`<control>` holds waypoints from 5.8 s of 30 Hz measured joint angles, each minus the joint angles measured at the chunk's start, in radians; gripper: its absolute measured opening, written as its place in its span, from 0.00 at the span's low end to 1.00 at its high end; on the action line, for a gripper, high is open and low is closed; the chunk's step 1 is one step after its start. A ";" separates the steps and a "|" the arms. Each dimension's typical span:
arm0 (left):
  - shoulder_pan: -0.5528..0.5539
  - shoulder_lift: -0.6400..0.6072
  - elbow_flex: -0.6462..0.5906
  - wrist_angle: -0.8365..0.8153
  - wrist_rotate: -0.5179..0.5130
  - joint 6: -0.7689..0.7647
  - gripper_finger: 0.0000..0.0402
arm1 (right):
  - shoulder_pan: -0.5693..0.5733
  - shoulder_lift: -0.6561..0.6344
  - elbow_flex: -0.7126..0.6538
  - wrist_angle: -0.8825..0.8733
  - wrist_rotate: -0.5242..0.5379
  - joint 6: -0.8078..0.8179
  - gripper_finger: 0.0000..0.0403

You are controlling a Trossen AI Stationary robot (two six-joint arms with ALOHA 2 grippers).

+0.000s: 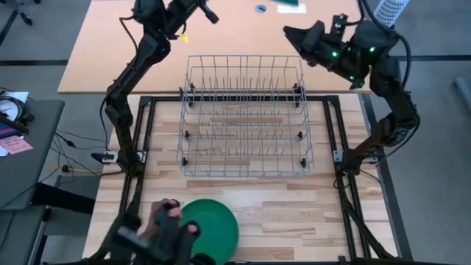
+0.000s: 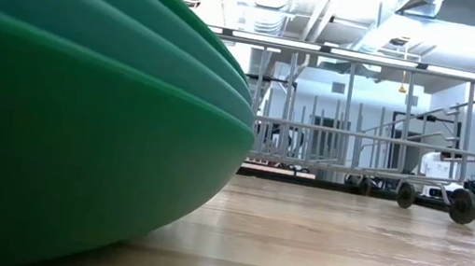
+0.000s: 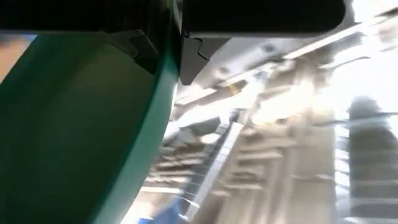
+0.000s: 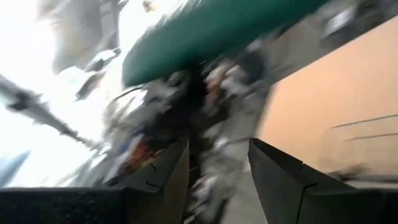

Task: Sort dishes
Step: Put the dark blue plate in the dish rack

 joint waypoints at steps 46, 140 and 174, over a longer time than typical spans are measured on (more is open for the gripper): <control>-0.241 -0.091 0.000 -0.265 -0.240 0.450 0.19 | -0.238 0.142 0.000 0.618 -0.274 0.168 0.02; 0.420 0.035 -0.325 -1.682 0.335 -0.560 0.31 | -0.330 0.590 0.001 0.179 -1.019 -0.159 0.01; 0.416 0.035 -0.366 -1.584 0.329 -0.541 0.31 | -0.330 0.646 -0.025 0.165 -0.876 -0.325 0.01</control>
